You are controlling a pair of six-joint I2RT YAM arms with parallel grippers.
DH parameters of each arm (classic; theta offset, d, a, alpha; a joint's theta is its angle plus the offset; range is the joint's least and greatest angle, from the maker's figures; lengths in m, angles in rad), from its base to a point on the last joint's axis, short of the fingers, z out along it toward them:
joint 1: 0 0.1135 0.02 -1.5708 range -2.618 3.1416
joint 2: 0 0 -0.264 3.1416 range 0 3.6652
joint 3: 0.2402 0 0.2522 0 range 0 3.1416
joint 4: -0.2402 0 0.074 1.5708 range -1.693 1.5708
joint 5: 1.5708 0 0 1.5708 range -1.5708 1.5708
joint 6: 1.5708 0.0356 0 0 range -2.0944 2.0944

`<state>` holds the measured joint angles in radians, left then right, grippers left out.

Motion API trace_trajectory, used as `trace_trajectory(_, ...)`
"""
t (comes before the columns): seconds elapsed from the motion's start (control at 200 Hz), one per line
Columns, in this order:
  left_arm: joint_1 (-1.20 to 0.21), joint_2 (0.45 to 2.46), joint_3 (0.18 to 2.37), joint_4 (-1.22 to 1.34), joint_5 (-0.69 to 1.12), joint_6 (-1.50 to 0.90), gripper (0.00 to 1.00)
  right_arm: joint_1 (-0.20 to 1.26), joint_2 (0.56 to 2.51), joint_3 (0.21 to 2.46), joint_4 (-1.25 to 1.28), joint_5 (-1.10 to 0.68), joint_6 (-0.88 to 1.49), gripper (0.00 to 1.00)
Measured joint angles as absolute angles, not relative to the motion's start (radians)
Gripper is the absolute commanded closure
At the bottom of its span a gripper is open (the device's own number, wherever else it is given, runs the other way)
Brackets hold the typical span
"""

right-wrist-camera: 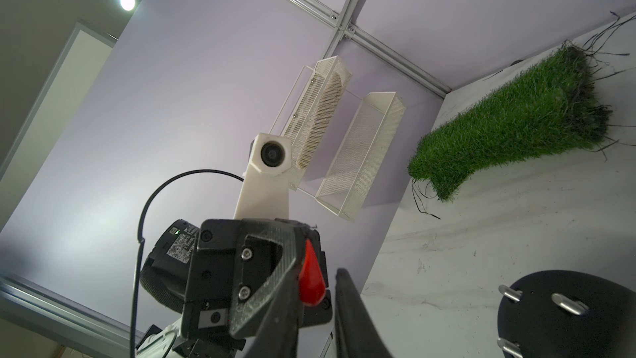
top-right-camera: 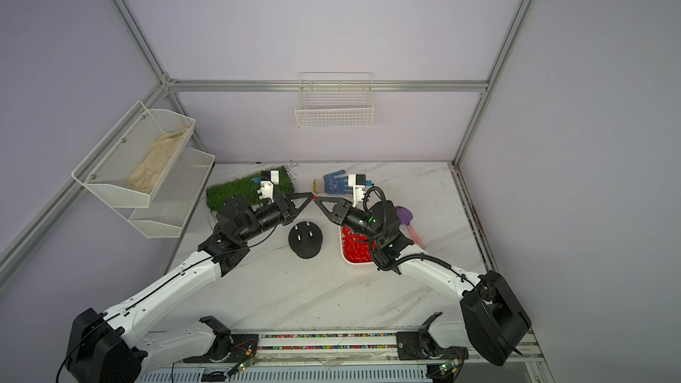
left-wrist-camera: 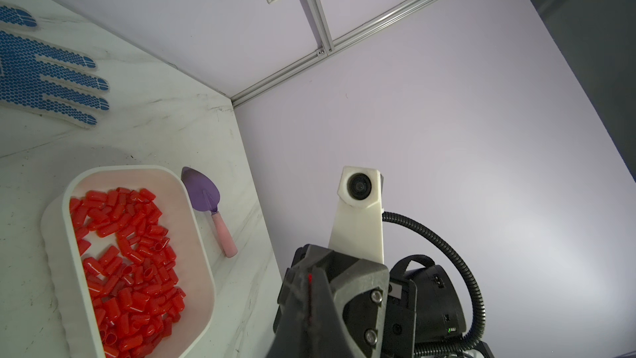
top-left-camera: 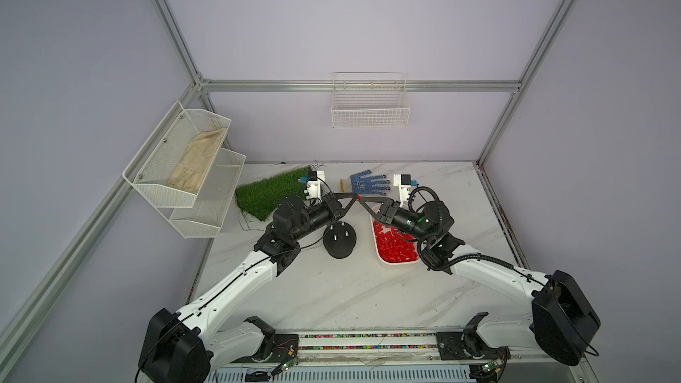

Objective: Cover the protruding screws with screw protection sleeves
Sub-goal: Pick up the screw protection sleeve from the storage box.

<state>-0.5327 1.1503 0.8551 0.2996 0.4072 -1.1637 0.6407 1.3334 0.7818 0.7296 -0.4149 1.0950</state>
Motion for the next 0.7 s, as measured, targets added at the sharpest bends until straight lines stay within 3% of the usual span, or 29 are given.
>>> trace_trajectory(0.11,-0.533,1.150,0.855,0.300,0.408,-1.167,1.00,0.641,1.333,0.782,0.733,-0.414,1.096,0.72)
trace_trajectory(0.34,-0.533,1.150,0.855,0.307,0.408,-1.168,1.00,0.641,1.333,0.782,0.733,-0.408,1.094,0.75)
trace_trajectory(0.575,-0.533,1.150,0.855,0.308,0.408,-1.168,1.00,0.641,1.326,0.782,0.733,-0.407,1.091,0.69)
trace_trajectory(0.7,-0.533,1.150,0.855,0.310,0.408,-1.168,1.00,0.641,1.312,0.782,0.733,-0.405,1.089,0.72)
